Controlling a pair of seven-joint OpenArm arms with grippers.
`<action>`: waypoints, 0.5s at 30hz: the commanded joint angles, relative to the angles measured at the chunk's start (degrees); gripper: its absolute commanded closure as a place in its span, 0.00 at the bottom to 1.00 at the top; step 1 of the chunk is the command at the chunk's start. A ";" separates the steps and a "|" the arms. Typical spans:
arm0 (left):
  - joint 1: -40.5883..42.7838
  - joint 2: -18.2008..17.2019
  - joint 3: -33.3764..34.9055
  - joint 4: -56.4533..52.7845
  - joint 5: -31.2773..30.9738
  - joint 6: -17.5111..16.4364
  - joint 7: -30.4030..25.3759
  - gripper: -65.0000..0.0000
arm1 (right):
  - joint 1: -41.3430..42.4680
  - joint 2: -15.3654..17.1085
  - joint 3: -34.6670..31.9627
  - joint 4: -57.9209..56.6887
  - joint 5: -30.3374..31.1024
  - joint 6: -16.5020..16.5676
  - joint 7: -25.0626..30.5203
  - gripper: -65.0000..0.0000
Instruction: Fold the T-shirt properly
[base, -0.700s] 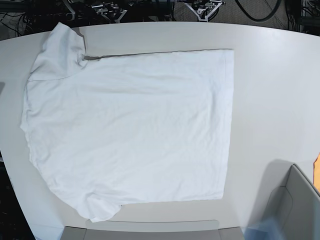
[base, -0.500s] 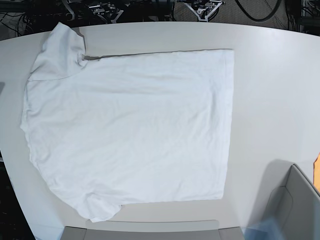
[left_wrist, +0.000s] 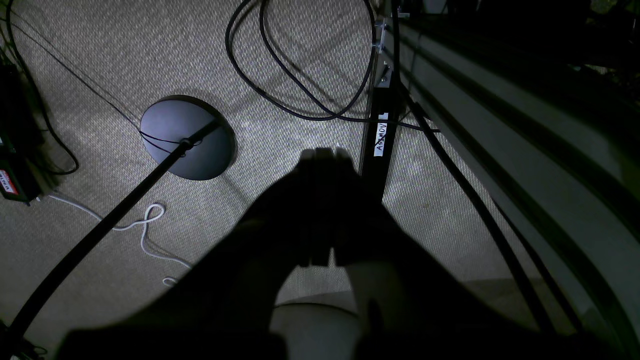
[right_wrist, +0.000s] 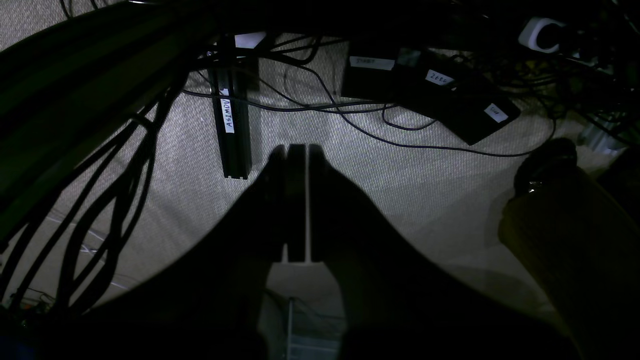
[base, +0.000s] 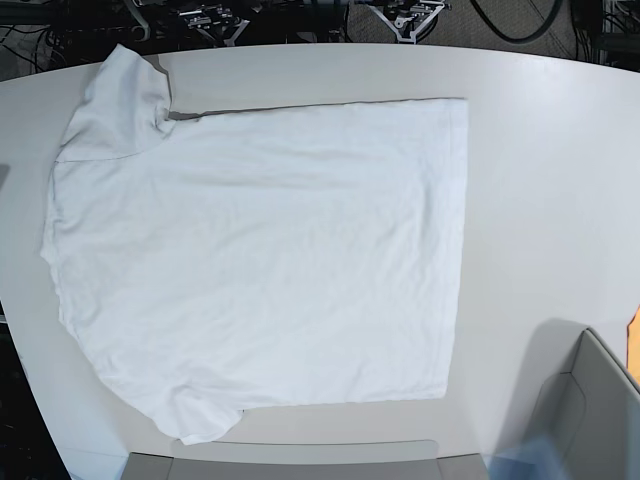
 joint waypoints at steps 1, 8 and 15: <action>0.12 0.23 0.19 -0.08 0.05 0.30 -0.21 1.00 | 0.05 0.11 0.17 0.12 0.08 0.14 0.31 1.00; 0.21 0.14 -0.07 -0.08 0.05 0.21 -0.30 1.00 | -0.03 0.11 0.25 0.12 0.16 0.14 0.58 1.00; 4.43 -2.32 -0.34 -0.08 -1.97 -0.06 -13.40 1.00 | -4.87 2.30 0.25 0.12 4.65 0.23 13.15 1.00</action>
